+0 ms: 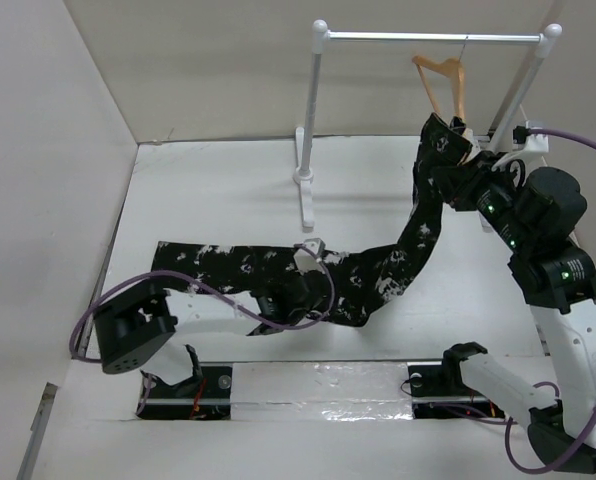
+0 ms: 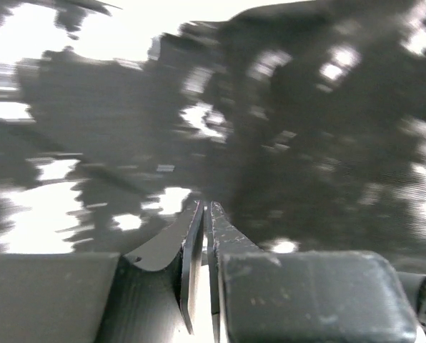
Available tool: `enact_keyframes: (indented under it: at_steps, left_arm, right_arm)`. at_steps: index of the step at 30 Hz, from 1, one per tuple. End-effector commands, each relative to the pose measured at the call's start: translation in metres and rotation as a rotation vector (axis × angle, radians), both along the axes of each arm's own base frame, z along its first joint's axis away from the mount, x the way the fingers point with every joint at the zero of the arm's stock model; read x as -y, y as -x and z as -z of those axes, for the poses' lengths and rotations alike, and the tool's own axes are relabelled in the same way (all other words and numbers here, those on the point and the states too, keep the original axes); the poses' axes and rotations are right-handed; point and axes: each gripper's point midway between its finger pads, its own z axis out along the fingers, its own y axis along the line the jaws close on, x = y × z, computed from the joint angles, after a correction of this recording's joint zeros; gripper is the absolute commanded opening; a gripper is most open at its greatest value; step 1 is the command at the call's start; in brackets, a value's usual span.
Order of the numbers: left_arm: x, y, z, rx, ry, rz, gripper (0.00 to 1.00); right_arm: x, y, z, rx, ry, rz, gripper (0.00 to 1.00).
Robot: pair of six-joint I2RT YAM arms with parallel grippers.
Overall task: Place the trousers on the hanger
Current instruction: Fold the trousers at the center of the board.
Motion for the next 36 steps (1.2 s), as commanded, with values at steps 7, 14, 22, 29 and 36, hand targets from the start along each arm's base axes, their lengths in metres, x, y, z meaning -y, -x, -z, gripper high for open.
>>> enact_keyframes:
  at_steps: [7,14,22,29,36]
  left_arm:
    - [0.111,0.011,0.020,-0.025,0.053,0.147,0.03]
    - [0.139,0.010,0.042,-0.065,0.064,0.167,0.02]
    - [0.108,0.003,-0.006,0.043,0.067,0.085,0.29]
    - [-0.031,-0.008,-0.083,0.162,0.022,-0.181,0.61]
    - [-0.167,-0.006,-0.199,0.292,0.243,-0.353,0.59]
  right_arm:
    - [-0.030,0.013,-0.055,0.160,-0.052,-0.191,0.00]
    - [-0.051,0.020,-0.085,0.210,-0.075,-0.269,0.00]
    - [-0.084,0.011,-0.067,0.159,-0.073,-0.322,0.00]
    - [-0.127,0.000,-0.055,0.131,-0.075,-0.377,0.00]
    - [-0.209,-0.015,-0.030,0.064,-0.068,-0.473,0.00]
